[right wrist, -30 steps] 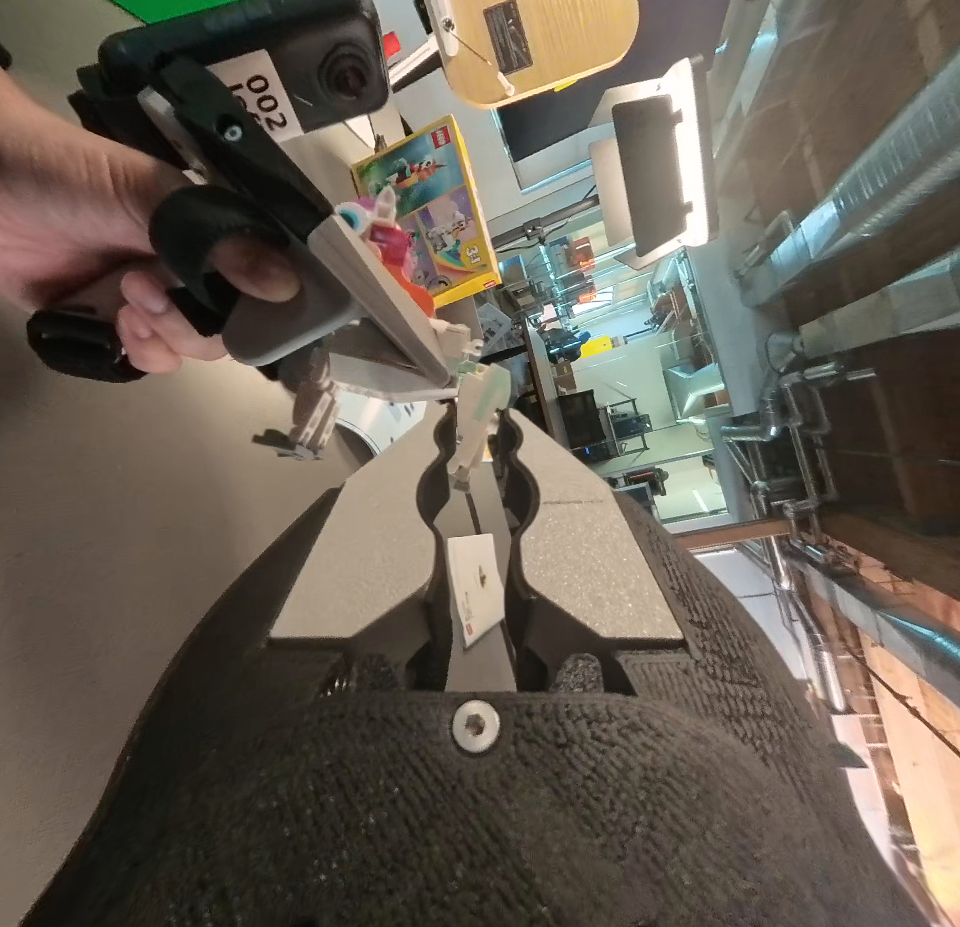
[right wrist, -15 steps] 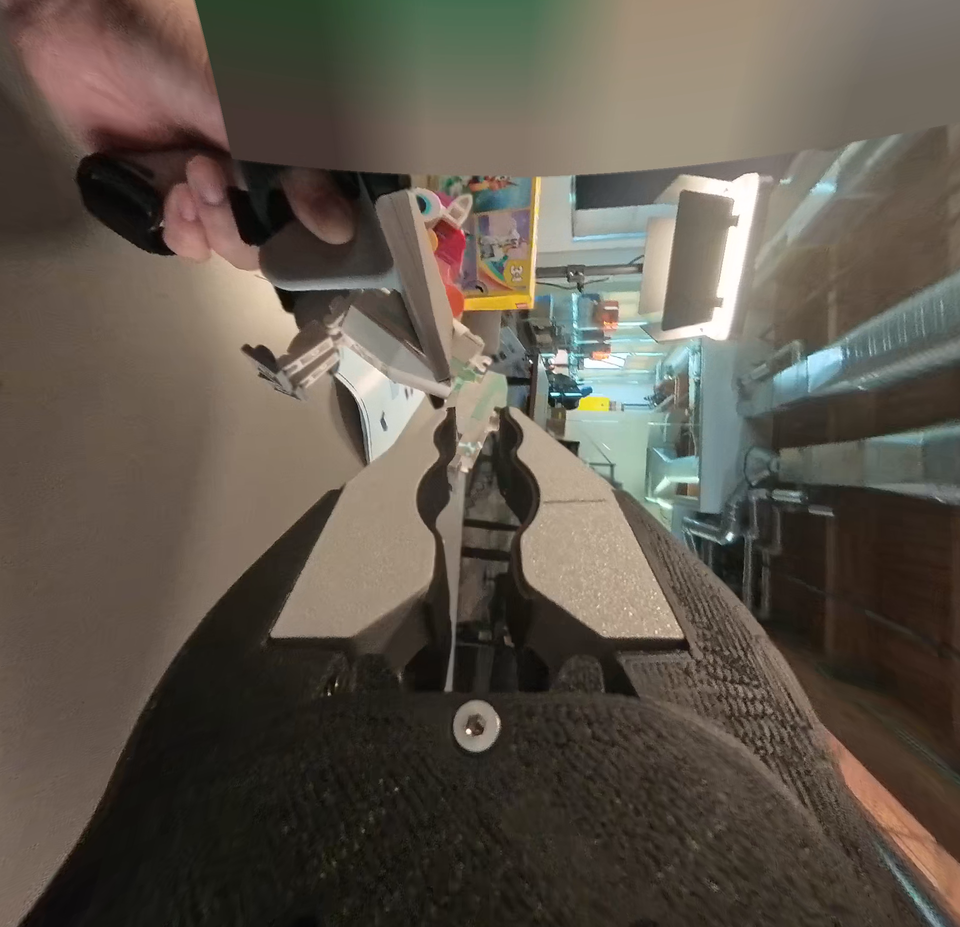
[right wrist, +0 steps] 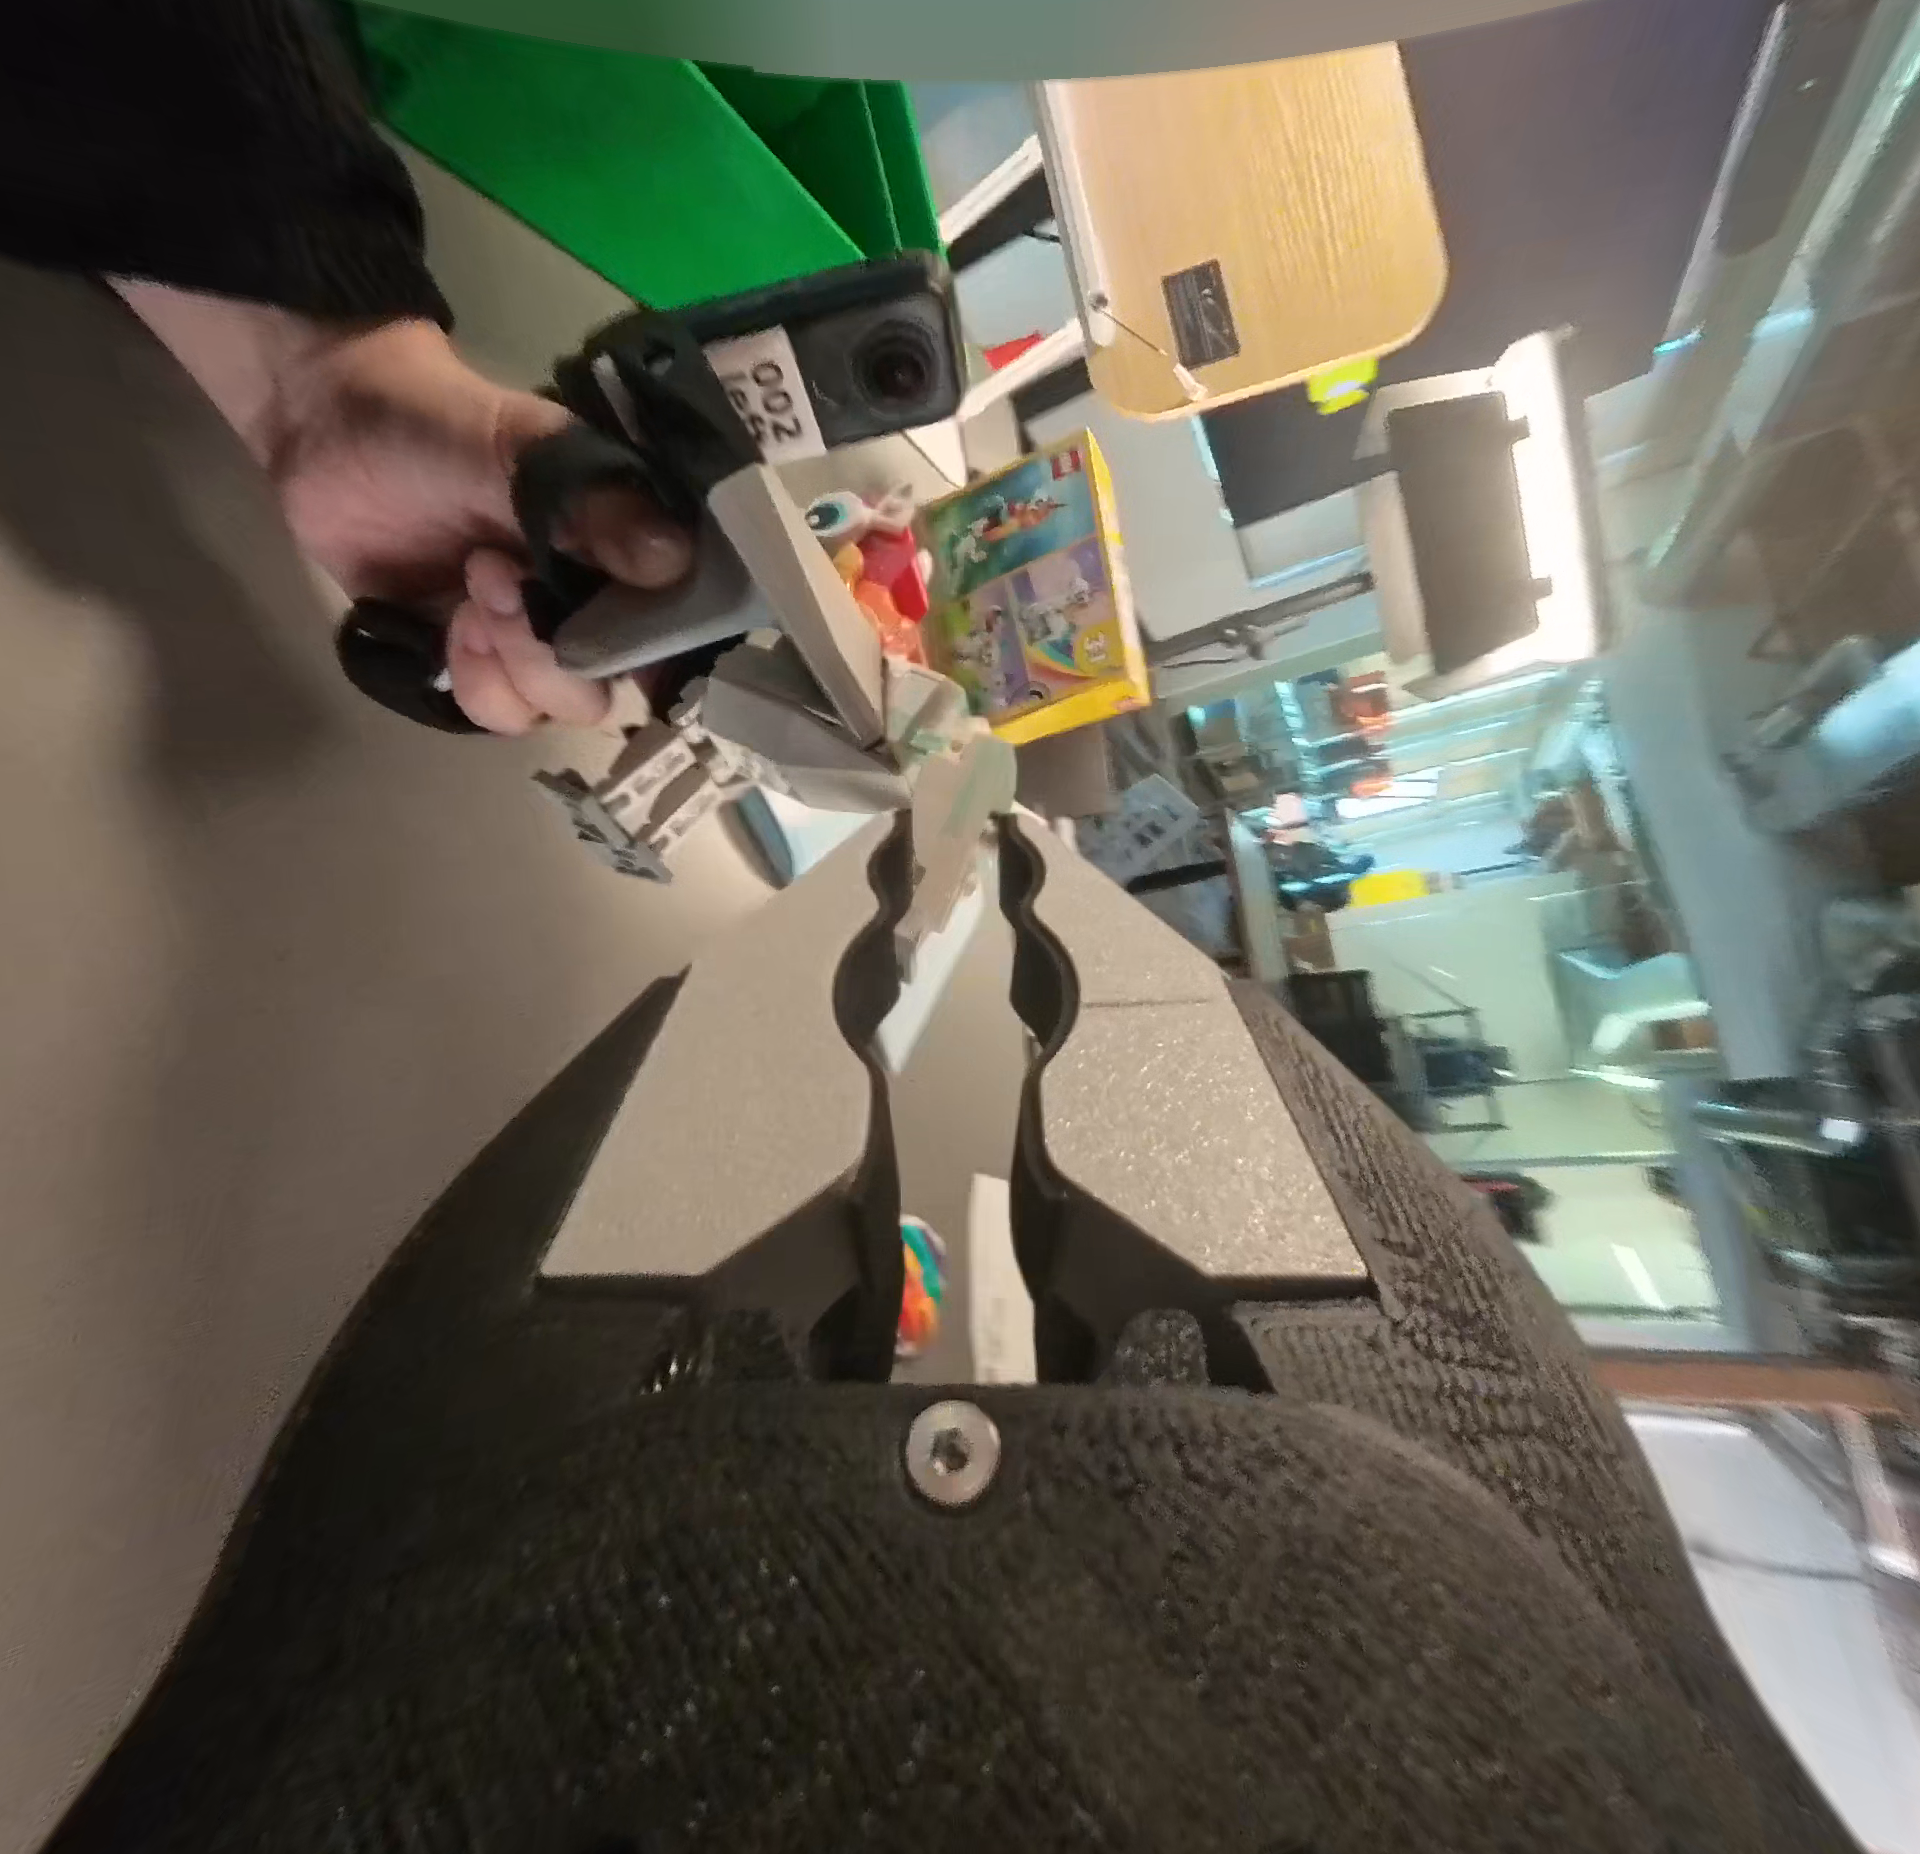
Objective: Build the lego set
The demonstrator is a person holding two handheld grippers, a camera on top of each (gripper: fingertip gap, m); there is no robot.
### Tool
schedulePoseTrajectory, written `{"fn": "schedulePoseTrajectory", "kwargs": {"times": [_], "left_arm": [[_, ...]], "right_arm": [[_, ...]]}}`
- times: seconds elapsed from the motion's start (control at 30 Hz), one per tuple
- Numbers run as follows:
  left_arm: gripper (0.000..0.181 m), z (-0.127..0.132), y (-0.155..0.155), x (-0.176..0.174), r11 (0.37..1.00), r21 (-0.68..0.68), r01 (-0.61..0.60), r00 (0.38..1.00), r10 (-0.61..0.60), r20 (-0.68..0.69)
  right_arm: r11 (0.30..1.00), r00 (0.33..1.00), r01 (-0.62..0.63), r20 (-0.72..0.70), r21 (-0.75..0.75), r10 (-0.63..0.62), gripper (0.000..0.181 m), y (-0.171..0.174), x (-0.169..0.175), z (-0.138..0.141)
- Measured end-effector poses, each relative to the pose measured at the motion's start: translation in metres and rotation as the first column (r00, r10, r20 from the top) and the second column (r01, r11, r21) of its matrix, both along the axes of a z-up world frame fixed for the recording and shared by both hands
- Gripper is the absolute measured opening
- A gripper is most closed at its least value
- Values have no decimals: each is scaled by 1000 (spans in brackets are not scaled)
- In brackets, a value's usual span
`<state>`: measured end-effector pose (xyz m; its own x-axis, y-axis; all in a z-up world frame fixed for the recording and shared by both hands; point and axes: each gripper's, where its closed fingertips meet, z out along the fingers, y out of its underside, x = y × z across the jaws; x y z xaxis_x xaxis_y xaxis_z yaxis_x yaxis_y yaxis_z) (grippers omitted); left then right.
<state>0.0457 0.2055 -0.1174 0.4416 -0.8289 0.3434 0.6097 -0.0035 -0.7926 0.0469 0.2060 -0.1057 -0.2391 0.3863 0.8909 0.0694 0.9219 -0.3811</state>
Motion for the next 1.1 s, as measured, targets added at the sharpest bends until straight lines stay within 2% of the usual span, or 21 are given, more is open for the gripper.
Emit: {"fn": "schedulePoseTrajectory", "kwargs": {"times": [0.03,0.1,0.2,0.33,1.1], "left_arm": [[37,-1,1,-1,1000,-3,-17,1000,17,-3],[37,-1,2,-1,999,0,-38,999,38,-13],[37,1,1,0,999,5,-32,999,32,-8],[37,2,-1,2,1000,6,-7,1000,7,-3],[37,-4,0,4,1000,-17,20,1000,-20,8]], "right_arm": [[998,1000,20,-22,57,-18,15,1,-1,0],[992,998,39,-44,116,-34,14,1,0,0],[998,998,35,-55,49,-32,14,1,2,2],[996,994,43,-101,76,-35,14,0,1,4],[981,995,72,-76,178,-59,15,0,5,-6]]}}
